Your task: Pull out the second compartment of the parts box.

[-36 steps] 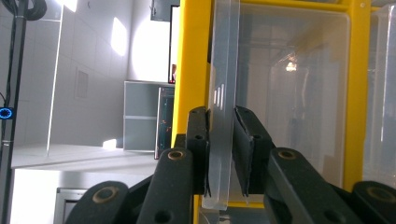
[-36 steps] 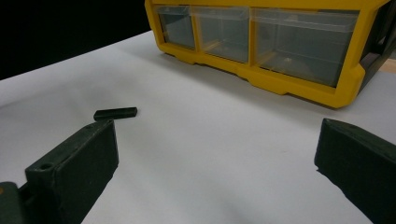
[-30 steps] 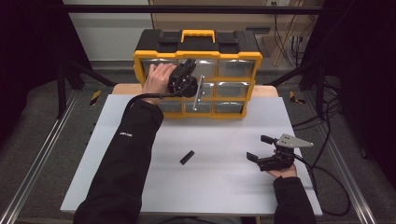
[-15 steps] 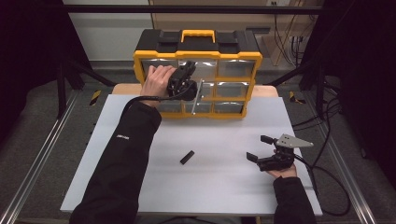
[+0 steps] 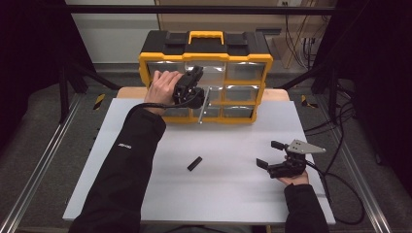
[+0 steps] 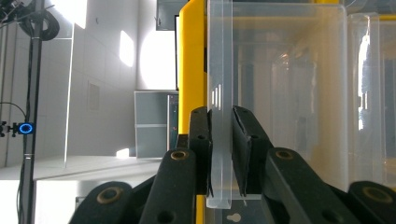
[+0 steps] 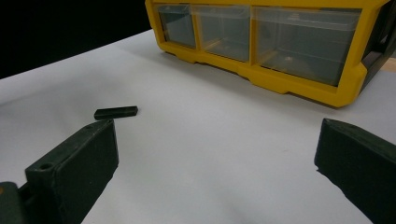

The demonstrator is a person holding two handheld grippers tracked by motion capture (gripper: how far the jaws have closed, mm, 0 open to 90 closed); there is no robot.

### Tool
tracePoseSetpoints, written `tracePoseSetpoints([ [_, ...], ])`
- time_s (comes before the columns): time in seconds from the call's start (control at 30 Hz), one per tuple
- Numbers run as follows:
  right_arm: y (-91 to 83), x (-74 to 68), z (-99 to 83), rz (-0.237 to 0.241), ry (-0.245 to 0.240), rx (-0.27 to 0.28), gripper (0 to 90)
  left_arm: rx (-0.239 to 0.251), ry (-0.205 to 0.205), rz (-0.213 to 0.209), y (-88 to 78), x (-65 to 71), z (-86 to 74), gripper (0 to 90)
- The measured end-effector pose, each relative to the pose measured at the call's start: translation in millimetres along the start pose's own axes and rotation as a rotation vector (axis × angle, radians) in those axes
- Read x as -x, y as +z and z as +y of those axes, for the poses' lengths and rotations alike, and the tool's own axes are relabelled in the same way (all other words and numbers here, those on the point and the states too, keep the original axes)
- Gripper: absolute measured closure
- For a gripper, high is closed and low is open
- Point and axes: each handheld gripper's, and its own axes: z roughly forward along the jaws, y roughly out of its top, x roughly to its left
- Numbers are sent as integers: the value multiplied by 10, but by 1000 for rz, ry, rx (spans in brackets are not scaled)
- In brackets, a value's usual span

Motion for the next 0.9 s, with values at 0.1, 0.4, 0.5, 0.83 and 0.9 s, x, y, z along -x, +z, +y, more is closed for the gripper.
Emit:
tracePoseSetpoints([
  [0.1,0,0,0,0,0,0,2,-1,2,2,-19,3,10,783],
  [0.4,6,-1,-2,1,0,-2,2,6,2,3,-51,7,17,784],
  [0.5,2,1,0,1,0,0,2,6,8,4,-58,5,18,784],
  [0.83,4,1,-1,0,1,-1,2,18,11,3,-94,3,18,784],
  [0.9,3,1,-1,1,1,-1,2,19,6,0,-102,3,17,784],
])
